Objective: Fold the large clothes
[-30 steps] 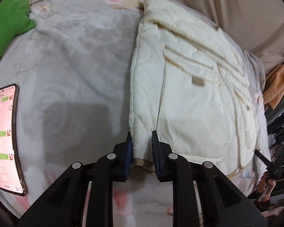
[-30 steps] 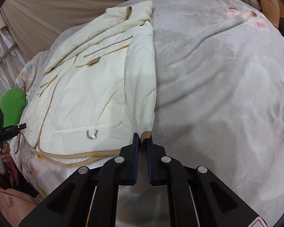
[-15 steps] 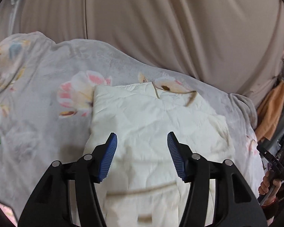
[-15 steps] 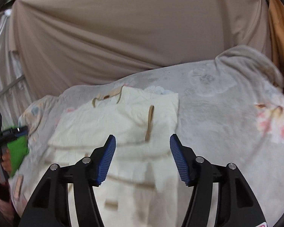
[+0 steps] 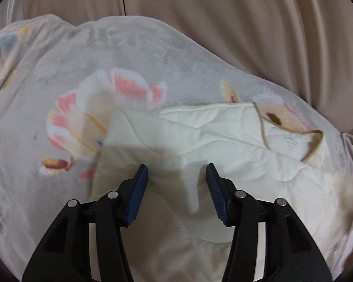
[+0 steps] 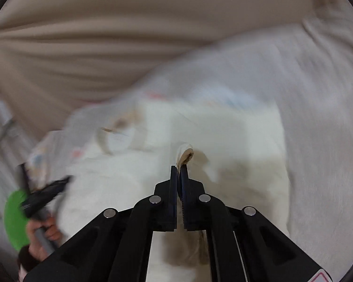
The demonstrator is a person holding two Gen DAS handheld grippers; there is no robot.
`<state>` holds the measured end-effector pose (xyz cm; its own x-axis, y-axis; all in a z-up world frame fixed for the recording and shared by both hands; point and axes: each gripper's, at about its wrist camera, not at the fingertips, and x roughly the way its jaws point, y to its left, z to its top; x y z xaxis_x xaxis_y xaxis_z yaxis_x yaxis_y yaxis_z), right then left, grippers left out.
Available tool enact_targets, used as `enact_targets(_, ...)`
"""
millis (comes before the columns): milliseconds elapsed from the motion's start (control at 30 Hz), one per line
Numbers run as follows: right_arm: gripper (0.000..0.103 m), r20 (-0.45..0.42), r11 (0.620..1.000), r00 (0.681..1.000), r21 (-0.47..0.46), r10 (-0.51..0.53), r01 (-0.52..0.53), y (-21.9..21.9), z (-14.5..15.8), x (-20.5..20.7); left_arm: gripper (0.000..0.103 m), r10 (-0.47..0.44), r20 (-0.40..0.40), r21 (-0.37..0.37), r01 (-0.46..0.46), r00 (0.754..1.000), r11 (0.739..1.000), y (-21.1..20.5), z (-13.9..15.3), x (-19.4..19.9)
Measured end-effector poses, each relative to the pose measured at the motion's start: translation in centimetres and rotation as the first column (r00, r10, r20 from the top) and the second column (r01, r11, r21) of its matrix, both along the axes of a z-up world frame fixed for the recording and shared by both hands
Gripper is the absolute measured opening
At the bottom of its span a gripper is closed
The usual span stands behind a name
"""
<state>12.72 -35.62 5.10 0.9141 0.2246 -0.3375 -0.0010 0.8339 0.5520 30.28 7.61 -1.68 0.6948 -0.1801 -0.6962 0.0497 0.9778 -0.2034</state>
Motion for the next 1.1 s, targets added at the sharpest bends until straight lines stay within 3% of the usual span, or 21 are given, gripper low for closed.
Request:
enact_targets(67, 0.003, 0.172, 0.999, 0.985, -0.037, 0.023, -0.017, 0.7, 2.8, -3.1, 0.049, 0.020, 0.017, 0.036, -0.020, 1.000, 0.999, 0.4, -0.2, -0.1)
enact_targets(100, 0.003, 0.175, 0.998, 0.984, -0.060, -0.006, 0.017, 0.5, 3.0, -3.5, 0.049, 0.028, 0.014, 0.051, -0.028, 1.000, 0.998, 0.6, -0.6, 0.1)
enact_targets(133, 0.003, 0.128, 0.995, 0.991, -0.079, -0.042, 0.052, 0.1, 2.2, -3.1, 0.050, 0.027, 0.006, 0.049, -0.027, 1.000, 0.998, 0.7, -0.9, 0.2)
enact_targets(167, 0.003, 0.004, 0.990, 0.996, -0.107, -0.091, 0.091, -0.6, 0.0, -1.3, 0.049, 0.028, -0.003, 0.050, -0.028, 1.000, 0.998, 0.8, -1.3, 0.3)
enact_targets(200, 0.003, -0.125, 0.982, 0.983, -0.145, -0.137, 0.119, -1.2, -2.5, 0.5, 0.050, 0.031, -0.011, 0.061, -0.030, 0.999, 0.998, 0.7, -1.8, 0.4)
enact_targets(267, 0.001, -0.365, 0.976, 0.918, -0.199, -0.153, 0.083, -1.9, -8.7, 3.8, 0.050, 0.019, -0.013, 0.074, -0.017, 1.000, 0.997, 0.4, -2.3, 0.6)
enact_targets(333, 0.001, -0.365, 0.974, 0.916, -0.205, -0.165, 0.094, -1.5, -9.6, 3.6, 0.050, 0.020, -0.006, 0.117, -0.019, 1.000, 0.993, 0.0, -2.1, 0.4)
enact_targets(433, 0.006, -0.320, 0.952, 0.917, -0.266, -0.237, 0.154, -0.7, -6.4, 1.7, 0.050, 0.031, 0.000, 0.163, -0.031, 1.000, 0.986, 0.4, -0.8, -0.5)
enact_targets(500, 0.007, -0.274, 0.930, 0.916, -0.304, -0.294, 0.208, -0.7, -4.4, 0.0, 0.049, 0.026, 0.021, 0.140, -0.029, 0.999, 0.990, 1.3, 1.0, -2.4)
enact_targets(567, 0.014, -0.216, 0.906, 0.921, -0.351, -0.325, 0.238, 0.1, -2.1, -1.7, 0.050, -0.012, 0.049, 0.110, 0.007, 0.999, 0.994, 1.7, 2.8, -4.7)
enact_targets(633, 0.014, -0.184, 0.925, 0.950, -0.335, -0.251, 0.179, 1.8, -0.8, -2.0, 0.052, -0.065, 0.061, 0.108, 0.058, 0.996, 0.992, 1.0, 4.1, -6.9)
enact_targets(667, 0.014, -0.185, 0.947, 0.969, -0.305, -0.166, 0.105, 3.1, -0.4, -1.8, 0.054, -0.103, 0.048, 0.111, 0.097, 0.993, 0.989, 0.0, 4.1, -7.6)
enact_targets(767, 0.014, -0.231, 0.960, 0.972, -0.263, 0.032, -0.094, 8.2, -1.5, 0.5, 0.054, -0.201, -0.044, 0.110, 0.204, 0.979, 0.973, -2.9, 2.5, -8.0)
enact_targets(867, 0.009, -0.321, 0.929, 0.945, -0.330, 0.054, -0.165, 11.4, -4.4, 2.9, 0.055, -0.194, -0.077, 0.156, 0.204, 0.978, 0.966, -4.5, -0.1, -7.8)
enact_targets(967, 0.000, -0.365, 0.927, 0.931, -0.357, -0.024, -0.117, 9.0, -6.9, 2.2, 0.056, -0.159, -0.061, 0.206, 0.168, 0.985, 0.964, -3.0, -1.2, -7.9)
enact_targets(1100, 0.000, -0.395, 0.956, 0.910, -0.292, -0.124, 0.004, 2.0, -9.0, -2.3, 0.056, -0.095, -0.065, 0.233, 0.108, 0.993, 0.966, 1.9, -2.1, -8.0)
